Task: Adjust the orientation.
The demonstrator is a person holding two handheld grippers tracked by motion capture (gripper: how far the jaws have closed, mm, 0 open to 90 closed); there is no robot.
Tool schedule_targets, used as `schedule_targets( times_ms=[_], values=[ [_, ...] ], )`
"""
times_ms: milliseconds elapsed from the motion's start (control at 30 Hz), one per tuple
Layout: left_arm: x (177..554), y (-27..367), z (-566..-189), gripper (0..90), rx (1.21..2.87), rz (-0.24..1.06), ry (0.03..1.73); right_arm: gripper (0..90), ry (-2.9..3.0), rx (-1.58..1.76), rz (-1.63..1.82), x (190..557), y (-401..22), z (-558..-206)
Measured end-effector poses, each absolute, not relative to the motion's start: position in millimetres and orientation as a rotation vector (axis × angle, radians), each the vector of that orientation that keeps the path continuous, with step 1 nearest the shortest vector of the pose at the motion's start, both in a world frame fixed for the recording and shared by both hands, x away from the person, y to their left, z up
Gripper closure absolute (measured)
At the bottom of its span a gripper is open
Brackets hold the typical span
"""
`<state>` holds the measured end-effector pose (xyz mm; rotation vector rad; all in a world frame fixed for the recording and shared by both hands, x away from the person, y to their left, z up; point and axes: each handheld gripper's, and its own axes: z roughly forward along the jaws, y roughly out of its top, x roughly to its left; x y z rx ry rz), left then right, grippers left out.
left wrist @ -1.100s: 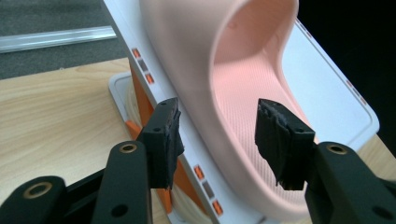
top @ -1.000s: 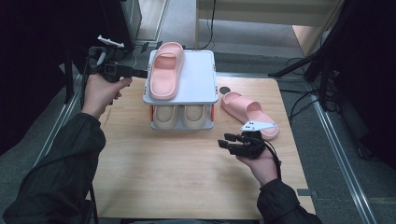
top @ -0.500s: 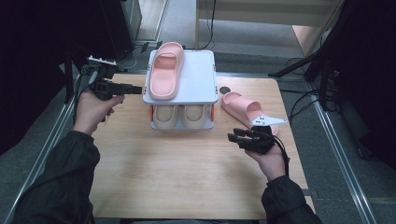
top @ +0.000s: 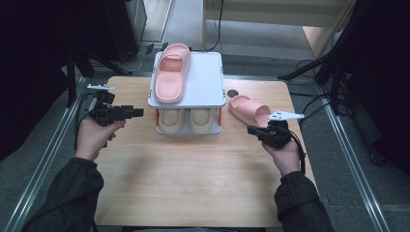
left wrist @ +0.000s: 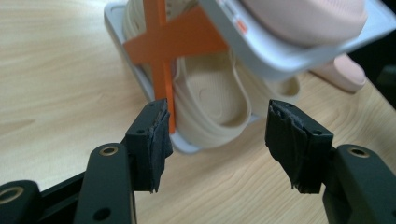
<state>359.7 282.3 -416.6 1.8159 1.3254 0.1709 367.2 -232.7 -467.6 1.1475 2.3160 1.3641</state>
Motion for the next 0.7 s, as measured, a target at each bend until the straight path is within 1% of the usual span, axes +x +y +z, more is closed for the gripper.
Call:
schedule_targets(
  times_ms=[200, 333, 400, 567, 700],
  values=[
    [344.2, 285.5, -431.2, 40.2, 1.804, 0.182, 1.334, 90.0, 2.293, 1.233, 1.344, 390.0, -249.1, -476.0],
    [334.3, 289.0, -439.8, 38.5, 1.798, 0.188, 1.356, 90.0, 2.239, 1.272, 1.338, 404.5, -262.3, -481.8],
    [328.5, 290.6, -442.5, 38.4, 1.802, 0.208, 1.367, 90.0, 2.232, 1.286, 1.323, 410.7, -266.8, -484.7],
    [316.0, 295.1, -449.6, 38.5, 1.799, 0.213, 1.372, 90.0, 2.231, 1.32, 1.271, 422.7, -272.8, -491.5],
    [306.5, 293.5, -455.8, 38.4, 1.808, 0.23, 1.344, 90.0, 2.219, 1.344, 1.258, 429.7, -278.1, -495.5]
  ],
)
